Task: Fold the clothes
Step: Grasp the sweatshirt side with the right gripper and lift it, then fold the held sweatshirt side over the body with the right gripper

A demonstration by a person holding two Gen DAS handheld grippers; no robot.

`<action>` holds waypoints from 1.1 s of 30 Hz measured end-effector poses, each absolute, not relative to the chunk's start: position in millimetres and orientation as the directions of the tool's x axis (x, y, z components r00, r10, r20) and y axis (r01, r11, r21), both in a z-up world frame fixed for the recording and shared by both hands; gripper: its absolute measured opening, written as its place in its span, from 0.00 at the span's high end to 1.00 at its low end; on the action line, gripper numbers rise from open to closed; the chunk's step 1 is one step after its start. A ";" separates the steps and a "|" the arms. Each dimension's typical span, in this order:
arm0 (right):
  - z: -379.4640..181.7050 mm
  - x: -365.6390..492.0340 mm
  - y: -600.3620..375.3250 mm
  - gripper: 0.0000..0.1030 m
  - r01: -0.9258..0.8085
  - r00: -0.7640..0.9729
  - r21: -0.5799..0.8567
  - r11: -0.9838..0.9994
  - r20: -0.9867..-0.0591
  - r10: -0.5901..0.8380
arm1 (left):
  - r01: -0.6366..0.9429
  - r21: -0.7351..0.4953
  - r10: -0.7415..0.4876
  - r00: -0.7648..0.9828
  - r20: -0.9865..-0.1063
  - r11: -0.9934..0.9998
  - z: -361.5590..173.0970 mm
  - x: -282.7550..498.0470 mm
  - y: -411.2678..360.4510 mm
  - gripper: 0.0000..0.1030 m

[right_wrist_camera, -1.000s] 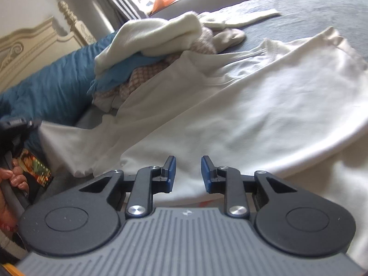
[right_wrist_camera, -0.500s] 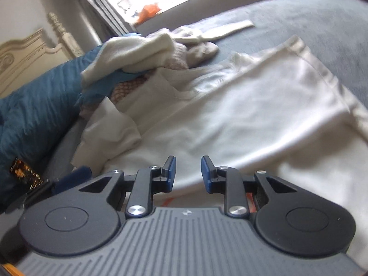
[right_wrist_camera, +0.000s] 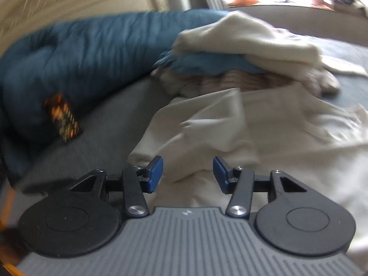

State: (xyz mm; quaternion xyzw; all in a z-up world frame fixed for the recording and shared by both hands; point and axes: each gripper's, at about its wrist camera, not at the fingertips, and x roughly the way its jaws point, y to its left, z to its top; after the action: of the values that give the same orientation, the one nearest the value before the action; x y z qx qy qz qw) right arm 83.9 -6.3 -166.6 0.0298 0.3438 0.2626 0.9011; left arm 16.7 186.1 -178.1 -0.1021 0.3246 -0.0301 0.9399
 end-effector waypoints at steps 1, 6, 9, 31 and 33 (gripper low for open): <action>-169.7 86.6 3.3 0.50 -0.468 0.615 0.214 0.858 -0.618 0.490 | -0.035 -0.218 -0.108 0.785 -0.610 0.975 -179.0 18.8 193.1 0.47; -188.4 105.9 38.9 0.44 -0.456 0.586 0.178 0.872 -0.677 0.445 | -0.092 -0.220 -0.068 0.777 -0.626 0.971 -184.2 23.6 210.9 0.47; -198.9 116.5 49.3 0.44 -0.391 0.606 0.168 0.905 -0.693 0.390 | -0.094 -0.205 -0.056 0.778 -0.625 0.974 -186.4 23.4 211.9 0.47; -110.3 84.9 -134.8 0.98 -0.200 0.746 0.744 0.637 -0.305 0.592 | 0.030 -0.128 -0.106 0.766 -0.634 0.991 -167.3 37.5 185.5 0.46; -107.4 73.6 -174.0 0.98 -0.154 0.779 0.802 0.577 -0.261 0.571 | 0.045 -0.118 -0.111 0.756 -0.645 0.992 -168.7 38.7 181.8 0.46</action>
State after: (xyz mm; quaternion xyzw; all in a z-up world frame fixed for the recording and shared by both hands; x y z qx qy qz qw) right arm 73.6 -174.0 -107.4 0.4073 0.2556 0.2130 0.8505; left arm 38.7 181.8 -168.7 -0.0476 0.3467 -0.0419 0.9358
